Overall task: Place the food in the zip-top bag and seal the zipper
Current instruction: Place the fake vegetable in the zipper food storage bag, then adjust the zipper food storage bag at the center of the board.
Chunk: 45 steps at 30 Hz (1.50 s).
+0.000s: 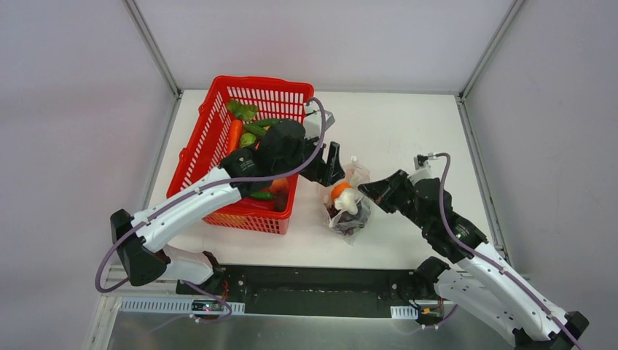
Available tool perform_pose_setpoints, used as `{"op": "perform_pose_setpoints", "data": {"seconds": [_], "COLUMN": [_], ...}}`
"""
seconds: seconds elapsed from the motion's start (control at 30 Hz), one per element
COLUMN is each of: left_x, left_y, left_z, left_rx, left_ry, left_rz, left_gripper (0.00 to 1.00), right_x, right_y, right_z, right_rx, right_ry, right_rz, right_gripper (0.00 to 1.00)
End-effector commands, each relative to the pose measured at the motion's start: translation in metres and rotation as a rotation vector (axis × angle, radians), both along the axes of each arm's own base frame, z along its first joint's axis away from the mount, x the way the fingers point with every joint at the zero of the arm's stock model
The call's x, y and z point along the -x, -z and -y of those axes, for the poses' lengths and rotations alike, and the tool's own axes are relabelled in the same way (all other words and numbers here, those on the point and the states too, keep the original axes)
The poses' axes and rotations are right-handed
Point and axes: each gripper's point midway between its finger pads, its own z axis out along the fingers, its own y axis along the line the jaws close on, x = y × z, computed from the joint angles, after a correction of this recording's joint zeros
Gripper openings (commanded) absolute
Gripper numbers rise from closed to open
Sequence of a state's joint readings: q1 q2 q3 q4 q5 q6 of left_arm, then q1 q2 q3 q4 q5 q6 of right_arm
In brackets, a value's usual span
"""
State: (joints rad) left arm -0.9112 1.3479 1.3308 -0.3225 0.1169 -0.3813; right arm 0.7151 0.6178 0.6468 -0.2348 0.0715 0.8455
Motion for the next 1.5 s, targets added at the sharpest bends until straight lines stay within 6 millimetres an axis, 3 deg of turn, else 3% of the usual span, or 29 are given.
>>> {"op": "perform_pose_setpoints", "data": {"seconds": [0.0,0.1,0.33,0.63,0.93,1.13,1.27,1.37,1.47], "left_x": [0.007,0.010,0.018,0.007,0.004,0.003,0.004,0.008,0.012], "left_y": [0.016,0.029,0.057,0.093,0.089,0.077,0.068,0.075,0.082], "left_z": [-0.037,-0.039,-0.021,-0.036,-0.037,-0.044,-0.038,-0.023,-0.012], "left_rx": [-0.164,-0.205,-0.295,-0.431,-0.427,-0.400,-0.338,-0.324,-0.304], "left_ry": [-0.067,-0.061,0.008,-0.101,-0.121,-0.146,-0.129,-0.075,-0.049], "left_rz": [-0.016,-0.050,-0.138,-0.188,-0.176,-0.134,-0.119,-0.157,-0.201], "left_gripper": [0.70,0.71,0.67,0.57,0.62,0.68,0.72,0.57,0.27], "right_x": [-0.003,-0.004,-0.007,-0.006,-0.006,-0.010,-0.009,-0.008,-0.006], "right_y": [-0.017,-0.017,-0.015,-0.021,-0.025,-0.019,-0.015,-0.016,-0.019], "right_z": [0.004,0.008,0.022,0.029,0.030,0.049,0.055,0.052,0.048], "right_rx": [-0.026,-0.017,0.003,-0.026,-0.032,0.007,0.017,0.003,-0.007], "right_ry": [0.022,0.039,0.102,0.134,0.136,0.227,0.252,0.235,0.215], "right_rz": [0.059,0.066,0.088,0.106,0.111,0.113,0.110,0.106,0.104], "right_gripper": [0.00,0.00,0.00,0.00,0.00,0.00,0.00,0.00,0.00]}}
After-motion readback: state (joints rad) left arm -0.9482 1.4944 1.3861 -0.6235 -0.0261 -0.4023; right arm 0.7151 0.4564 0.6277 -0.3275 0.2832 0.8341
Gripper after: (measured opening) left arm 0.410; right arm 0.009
